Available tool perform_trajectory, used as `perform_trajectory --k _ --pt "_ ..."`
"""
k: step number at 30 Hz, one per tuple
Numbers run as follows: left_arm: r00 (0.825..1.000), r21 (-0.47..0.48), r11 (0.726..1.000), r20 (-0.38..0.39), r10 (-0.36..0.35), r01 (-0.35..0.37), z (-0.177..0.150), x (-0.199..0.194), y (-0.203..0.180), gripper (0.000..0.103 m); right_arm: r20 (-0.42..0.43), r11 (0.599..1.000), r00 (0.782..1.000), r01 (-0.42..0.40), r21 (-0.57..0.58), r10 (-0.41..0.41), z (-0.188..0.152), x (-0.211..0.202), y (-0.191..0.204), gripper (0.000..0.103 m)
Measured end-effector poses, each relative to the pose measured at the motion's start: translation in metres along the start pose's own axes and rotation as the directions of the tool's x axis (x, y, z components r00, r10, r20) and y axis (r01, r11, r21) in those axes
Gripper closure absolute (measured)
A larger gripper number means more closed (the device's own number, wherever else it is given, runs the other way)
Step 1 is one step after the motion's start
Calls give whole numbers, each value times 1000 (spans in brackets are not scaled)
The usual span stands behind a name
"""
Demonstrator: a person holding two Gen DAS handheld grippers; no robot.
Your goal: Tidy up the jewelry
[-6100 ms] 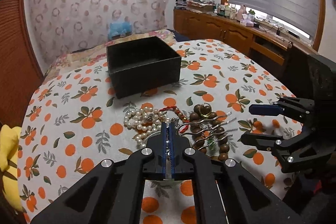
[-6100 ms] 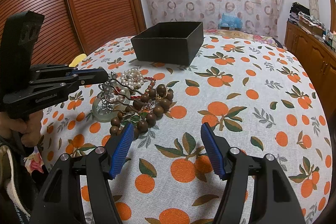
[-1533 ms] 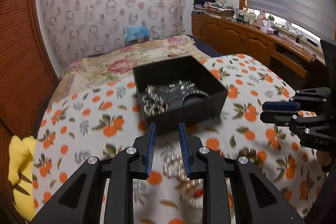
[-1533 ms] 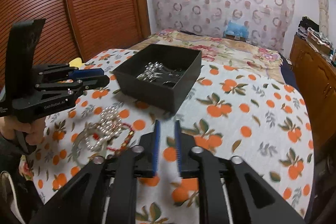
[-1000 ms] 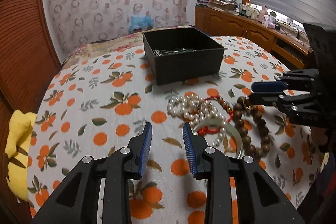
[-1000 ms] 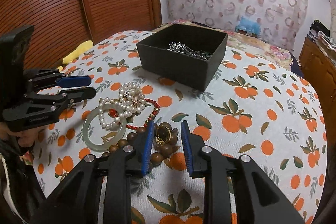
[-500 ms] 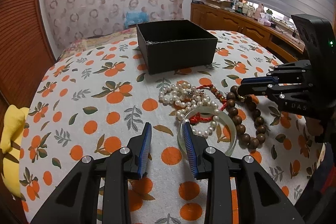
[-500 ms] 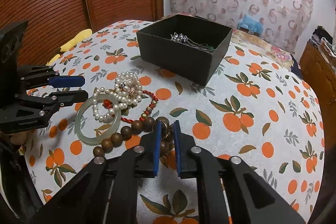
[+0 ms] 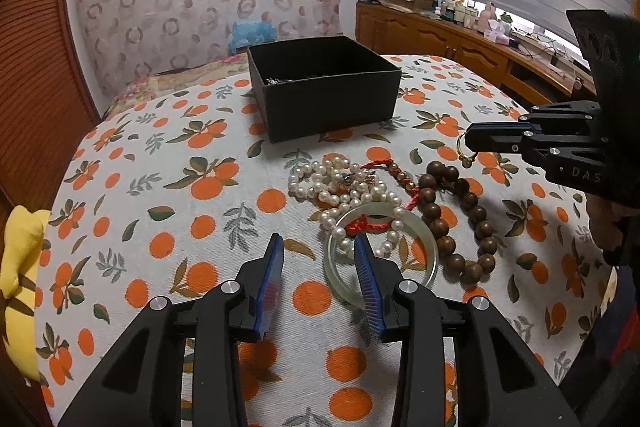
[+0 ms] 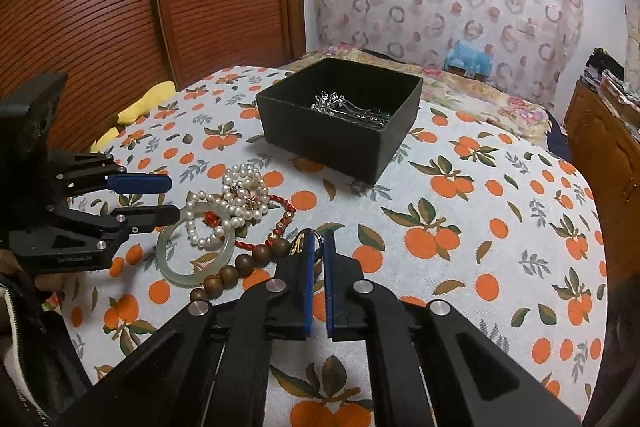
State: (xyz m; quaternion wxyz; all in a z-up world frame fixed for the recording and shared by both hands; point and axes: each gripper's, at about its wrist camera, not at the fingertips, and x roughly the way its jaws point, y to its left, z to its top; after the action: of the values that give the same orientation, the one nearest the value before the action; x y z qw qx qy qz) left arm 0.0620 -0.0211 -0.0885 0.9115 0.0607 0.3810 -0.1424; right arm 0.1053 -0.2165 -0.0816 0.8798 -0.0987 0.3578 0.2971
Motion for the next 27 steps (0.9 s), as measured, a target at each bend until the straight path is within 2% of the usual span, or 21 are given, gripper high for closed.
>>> perform_trajectory --k 12,16,17,19,27 --pt "996 -63 996 -51 -71 68 14 22 5 70 1 1000 1000 2 2 -2 -3 -2 1 98" --pt "996 -59 995 -53 -77 74 15 25 3 92 2 1000 1000 1 3 -1 -3 -2 1 98" --pt "996 -54 996 -51 -71 68 15 25 1 92 2 1000 1000 1 4 -1 -3 -2 1 98" --pt "997 -55 996 -41 -69 67 16 23 1 96 2 1000 1000 2 6 -2 -3 -2 1 98" --pt "997 -34 999 72 -33 36 31 -9 0 96 3 1000 1000 4 5 -4 -7 -3 3 98"
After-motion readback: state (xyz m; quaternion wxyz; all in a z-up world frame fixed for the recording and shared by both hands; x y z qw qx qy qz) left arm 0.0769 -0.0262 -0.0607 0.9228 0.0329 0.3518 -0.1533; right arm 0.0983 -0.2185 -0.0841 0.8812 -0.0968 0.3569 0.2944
